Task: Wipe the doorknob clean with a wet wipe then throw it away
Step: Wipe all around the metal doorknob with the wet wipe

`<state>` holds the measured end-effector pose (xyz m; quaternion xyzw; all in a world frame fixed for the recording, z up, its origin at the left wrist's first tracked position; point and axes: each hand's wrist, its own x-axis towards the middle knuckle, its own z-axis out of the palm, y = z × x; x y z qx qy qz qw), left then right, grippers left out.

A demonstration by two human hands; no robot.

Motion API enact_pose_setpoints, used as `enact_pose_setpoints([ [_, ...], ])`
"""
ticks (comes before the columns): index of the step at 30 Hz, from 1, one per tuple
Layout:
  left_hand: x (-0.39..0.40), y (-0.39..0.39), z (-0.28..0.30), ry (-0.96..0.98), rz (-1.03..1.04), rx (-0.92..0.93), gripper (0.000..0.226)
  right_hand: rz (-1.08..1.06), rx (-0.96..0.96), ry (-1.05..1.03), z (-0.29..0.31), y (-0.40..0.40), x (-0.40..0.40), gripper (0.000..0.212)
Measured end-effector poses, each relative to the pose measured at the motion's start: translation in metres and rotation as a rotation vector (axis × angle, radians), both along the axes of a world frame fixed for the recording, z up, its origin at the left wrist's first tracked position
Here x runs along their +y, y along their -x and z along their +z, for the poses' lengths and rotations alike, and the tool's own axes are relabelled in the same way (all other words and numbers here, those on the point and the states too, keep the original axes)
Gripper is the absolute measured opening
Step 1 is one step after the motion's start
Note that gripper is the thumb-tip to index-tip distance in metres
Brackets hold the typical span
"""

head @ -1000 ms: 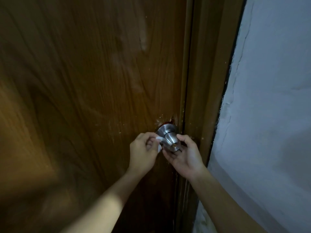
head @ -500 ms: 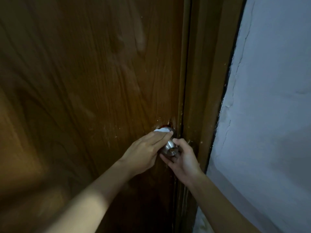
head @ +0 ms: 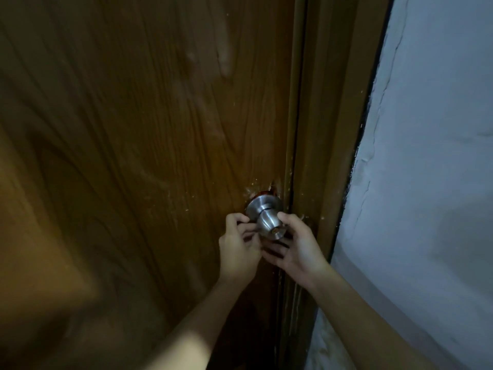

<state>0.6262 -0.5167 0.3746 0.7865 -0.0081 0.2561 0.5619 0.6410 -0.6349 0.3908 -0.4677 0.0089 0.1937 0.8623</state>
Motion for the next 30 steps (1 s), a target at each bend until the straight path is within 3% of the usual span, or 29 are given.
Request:
enact_pose_setpoints([
  [3,-0.006,0.004,-0.002,0.191,-0.166,0.066,0.045,0.04,-0.013,0.033,-0.004,0.001,-0.005,0.042],
  [7,-0.002,0.007,-0.003,0.108,-0.279,0.085,0.06,-0.017,-0.128,0.006,0.003,0.003,-0.012,0.024],
  [11,0.007,0.004,0.009,-0.033,-0.13,0.048,0.064,-0.266,-0.412,0.493,0.008,0.009,-0.003,0.019],
  [13,0.012,0.004,0.013,-0.088,-0.042,0.018,0.067,-0.438,-0.698,0.725,0.01,0.01,0.001,0.027],
  [15,0.015,0.005,0.015,-0.15,-0.003,-0.001,0.073,-0.403,-0.958,0.832,0.015,0.011,0.006,0.033],
  [18,0.017,0.006,0.018,-0.223,0.025,-0.006,0.07,-0.291,-1.16,1.055,0.014,0.006,0.011,0.04],
  [25,0.009,0.004,0.026,-0.318,0.046,0.013,0.059,-0.332,-0.923,0.997,0.014,0.0,0.013,0.041],
  [30,0.01,0.001,0.028,-0.323,0.027,0.004,0.056,-0.286,-0.562,0.579,0.016,0.002,0.019,0.042],
])
